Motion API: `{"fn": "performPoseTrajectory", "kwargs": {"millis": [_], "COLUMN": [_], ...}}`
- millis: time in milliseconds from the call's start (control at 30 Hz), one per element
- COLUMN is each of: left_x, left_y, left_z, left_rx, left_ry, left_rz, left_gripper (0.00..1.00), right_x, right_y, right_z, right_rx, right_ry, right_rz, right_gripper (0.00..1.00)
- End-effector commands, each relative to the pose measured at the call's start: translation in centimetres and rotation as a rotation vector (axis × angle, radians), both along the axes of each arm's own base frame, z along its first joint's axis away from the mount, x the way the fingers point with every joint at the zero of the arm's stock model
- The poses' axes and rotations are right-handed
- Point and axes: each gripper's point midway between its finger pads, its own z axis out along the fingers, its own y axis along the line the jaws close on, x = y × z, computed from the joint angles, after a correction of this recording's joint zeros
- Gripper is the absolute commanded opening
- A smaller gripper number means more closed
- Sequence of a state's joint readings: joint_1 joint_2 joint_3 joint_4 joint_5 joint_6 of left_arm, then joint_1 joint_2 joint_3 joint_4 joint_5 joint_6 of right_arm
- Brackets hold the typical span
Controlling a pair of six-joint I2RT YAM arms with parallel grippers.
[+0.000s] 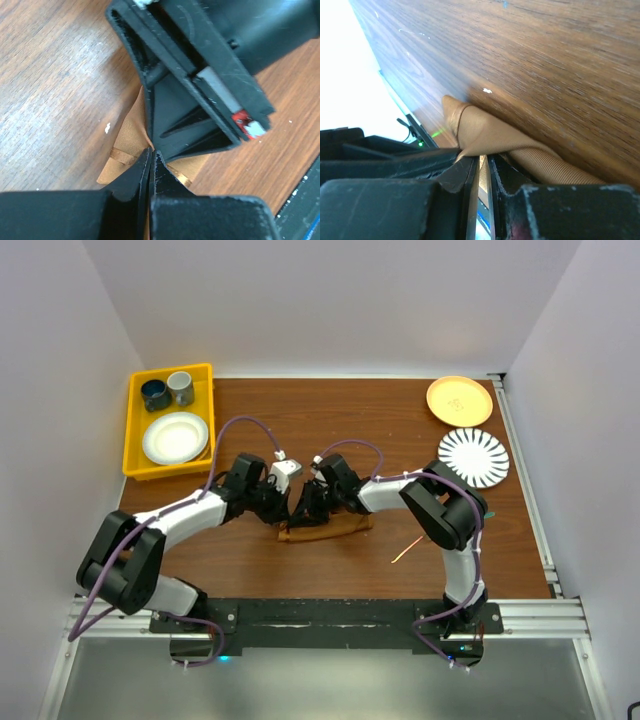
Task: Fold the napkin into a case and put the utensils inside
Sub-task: Stuff the smaller-rectangle-folded napkin at the center of the board.
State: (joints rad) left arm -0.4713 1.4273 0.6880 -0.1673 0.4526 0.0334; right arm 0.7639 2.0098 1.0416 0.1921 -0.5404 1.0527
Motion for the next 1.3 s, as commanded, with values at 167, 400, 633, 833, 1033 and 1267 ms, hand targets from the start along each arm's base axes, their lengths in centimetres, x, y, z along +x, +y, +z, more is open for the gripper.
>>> {"fn": "performPoseTrajectory", "kwargs": {"millis": [167,400,633,833,1033,1267], "left_x": [-0.4,-0.3,-0.3,0.2,0.5,0.7], "left_y": [-0.8,-0.5,-0.5,-0.4,-0.2,0.1], "left_z": [2.6,2.4,1.3,0.7,0.0,-0.6], "left_rx": [-0.079,-0.094,-0.081,-0.056,-0.035,-0.019], "left_ry": [0.017,0.072,0.122,0.127,0.118,0.109], "left_rz": [-0.019,-0.014,-0.015,-0.009,-0.006,-0.008], "left_gripper": [0.00,0.00,0.00,0.00,0.00,0.00], "right_x": [0.3,0.3,0.7,1.3,1.6,3.0], "right_y": [-0.9,-1.3,-0.7,0.5,0.3,-1.6], "right_z": [-2.3,-2.8,-1.8,1.2,4.1,5.9], "right_rx": [-0.078,-0.112,-0.080,-0.030,-0.033,-0.012], "right_ry": [0.013,0.027,0.012,-0.032,-0.110,-0.150], "right_rz": [-0.060,-0.073,-0.070,-0.031,0.016,0.035], "right_gripper": [0.19,0.27,0.30,0.08,0.22,0.30]}}
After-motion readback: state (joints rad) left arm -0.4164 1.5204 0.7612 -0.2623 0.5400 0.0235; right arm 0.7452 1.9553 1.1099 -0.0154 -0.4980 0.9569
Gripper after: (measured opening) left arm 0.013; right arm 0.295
